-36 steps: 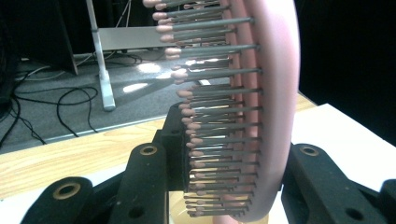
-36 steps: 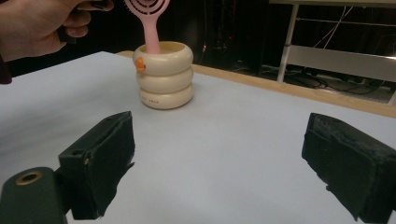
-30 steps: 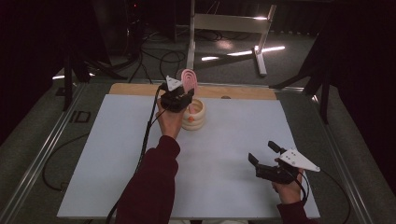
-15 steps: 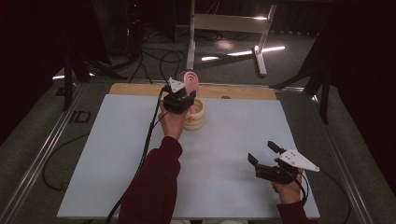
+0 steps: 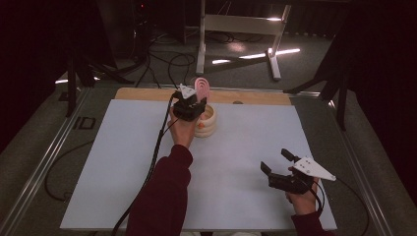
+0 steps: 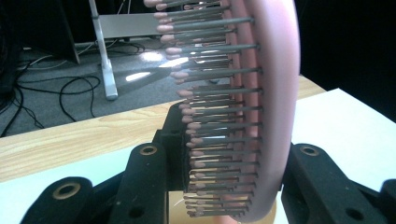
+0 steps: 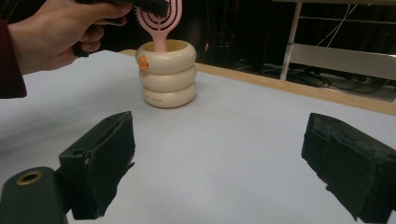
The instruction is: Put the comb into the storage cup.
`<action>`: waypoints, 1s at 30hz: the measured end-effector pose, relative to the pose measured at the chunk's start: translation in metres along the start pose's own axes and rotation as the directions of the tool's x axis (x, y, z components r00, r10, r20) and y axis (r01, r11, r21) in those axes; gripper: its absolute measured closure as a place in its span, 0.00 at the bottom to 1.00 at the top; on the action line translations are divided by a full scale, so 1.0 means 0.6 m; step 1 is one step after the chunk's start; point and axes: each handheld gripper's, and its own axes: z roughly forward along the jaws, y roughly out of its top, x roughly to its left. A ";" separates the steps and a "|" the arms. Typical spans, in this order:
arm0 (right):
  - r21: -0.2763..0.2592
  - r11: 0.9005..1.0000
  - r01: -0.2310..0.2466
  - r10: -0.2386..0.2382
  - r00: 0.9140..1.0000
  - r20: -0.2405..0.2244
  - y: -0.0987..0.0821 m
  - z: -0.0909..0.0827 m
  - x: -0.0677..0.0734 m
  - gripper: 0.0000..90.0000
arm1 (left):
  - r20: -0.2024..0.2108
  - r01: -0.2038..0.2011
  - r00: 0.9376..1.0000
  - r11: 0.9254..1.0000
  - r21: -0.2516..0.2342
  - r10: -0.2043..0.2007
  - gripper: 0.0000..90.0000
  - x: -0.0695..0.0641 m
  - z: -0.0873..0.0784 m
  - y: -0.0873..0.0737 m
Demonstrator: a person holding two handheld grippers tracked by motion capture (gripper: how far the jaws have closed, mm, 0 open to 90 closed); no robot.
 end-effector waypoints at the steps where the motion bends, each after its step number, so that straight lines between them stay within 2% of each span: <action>1: 0.000 1.000 0.001 -0.001 1.000 0.001 0.000 0.000 0.000 0.11 | 0.001 0.000 1.000 1.000 0.001 0.000 0.71 0.000 0.000 0.000; 17: -0.001 1.000 0.000 0.000 1.000 -0.002 -0.001 0.000 -0.001 0.11 | 0.018 0.007 1.000 1.000 0.003 -0.007 0.71 -0.005 0.004 -0.008; 30: 0.001 1.000 0.000 0.000 1.000 -0.004 -0.001 0.002 0.001 0.11 | 0.024 0.022 0.999 1.000 0.010 -0.022 0.71 0.000 0.006 -0.017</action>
